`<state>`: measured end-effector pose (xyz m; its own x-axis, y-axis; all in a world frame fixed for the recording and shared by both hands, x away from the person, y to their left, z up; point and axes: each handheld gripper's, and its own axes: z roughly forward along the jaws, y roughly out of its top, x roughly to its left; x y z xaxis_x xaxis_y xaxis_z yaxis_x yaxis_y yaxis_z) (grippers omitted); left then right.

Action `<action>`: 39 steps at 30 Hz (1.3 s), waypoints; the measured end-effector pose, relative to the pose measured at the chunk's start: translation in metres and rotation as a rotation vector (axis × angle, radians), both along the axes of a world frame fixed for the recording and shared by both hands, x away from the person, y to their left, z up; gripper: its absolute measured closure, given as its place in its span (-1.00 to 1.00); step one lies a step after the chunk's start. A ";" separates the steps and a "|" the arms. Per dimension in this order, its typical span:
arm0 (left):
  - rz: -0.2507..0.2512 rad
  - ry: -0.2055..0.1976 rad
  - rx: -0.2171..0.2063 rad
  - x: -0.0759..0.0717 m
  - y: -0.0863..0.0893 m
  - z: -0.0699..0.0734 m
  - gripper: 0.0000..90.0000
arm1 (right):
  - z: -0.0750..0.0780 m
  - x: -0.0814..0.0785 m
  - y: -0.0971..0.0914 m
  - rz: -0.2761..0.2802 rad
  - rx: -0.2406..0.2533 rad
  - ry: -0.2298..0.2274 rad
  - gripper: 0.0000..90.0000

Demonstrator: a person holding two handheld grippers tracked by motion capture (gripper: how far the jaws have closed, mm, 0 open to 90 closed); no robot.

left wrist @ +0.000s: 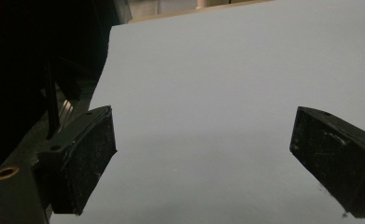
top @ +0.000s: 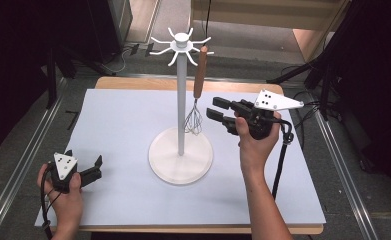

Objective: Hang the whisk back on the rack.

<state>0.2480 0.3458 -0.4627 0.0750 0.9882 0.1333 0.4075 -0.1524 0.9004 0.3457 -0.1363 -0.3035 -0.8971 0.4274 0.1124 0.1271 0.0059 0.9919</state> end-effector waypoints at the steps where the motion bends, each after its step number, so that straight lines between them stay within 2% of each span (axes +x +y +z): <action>1: 0.000 0.000 0.000 0.000 0.000 0.000 -0.84 | -0.001 0.000 -0.002 -0.021 -0.002 -0.003 0.13; 4: 0.000 0.000 -0.001 0.000 0.000 0.000 -0.84 | -0.006 0.000 -0.007 -0.091 -0.010 0.002 -0.06; 5: 0.000 0.000 -0.001 0.000 0.000 0.000 -0.84 | -0.006 0.000 -0.007 -0.091 -0.010 0.002 -0.06; 7: 0.000 0.000 -0.001 0.000 0.000 0.000 -0.84 | -0.012 0.001 -0.013 -0.154 -0.027 0.006 -0.20; 18: 0.001 0.000 -0.002 0.000 0.000 0.000 -0.84 | -0.035 0.002 -0.030 -0.273 -0.068 0.031 -0.50; 19: 0.001 0.000 -0.002 0.000 0.000 0.000 -0.84 | -0.041 0.001 -0.031 -0.328 -0.094 0.021 -0.59; 20: 0.001 0.000 -0.002 0.000 0.000 0.000 -0.84 | -0.041 0.001 -0.031 -0.328 -0.094 0.021 -0.59; 21: 0.000 0.000 -0.003 0.000 0.000 0.000 -0.84 | -0.047 0.000 -0.033 -0.362 -0.124 0.026 -0.60; 22: 0.000 0.000 -0.003 0.000 0.000 0.000 -0.84 | -0.047 0.000 -0.033 -0.362 -0.124 0.026 -0.60; 23: 0.000 0.002 0.001 0.000 0.000 0.000 -0.84 | -0.054 0.000 -0.036 -0.359 -0.130 0.045 -0.60; 31: 0.000 0.001 0.001 0.000 0.000 0.000 -0.84 | -0.083 -0.001 -0.052 -0.395 -0.159 0.104 -0.66; 39: 0.000 0.002 0.004 0.000 0.000 0.000 -0.84 | -0.110 -0.007 -0.071 -0.434 -0.185 0.147 -0.70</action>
<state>0.2478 0.3460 -0.4626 0.0750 0.9877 0.1368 0.4092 -0.1556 0.8991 0.3391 -0.2072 -0.4139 -0.6122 0.7828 0.1117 0.2953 0.0954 0.9506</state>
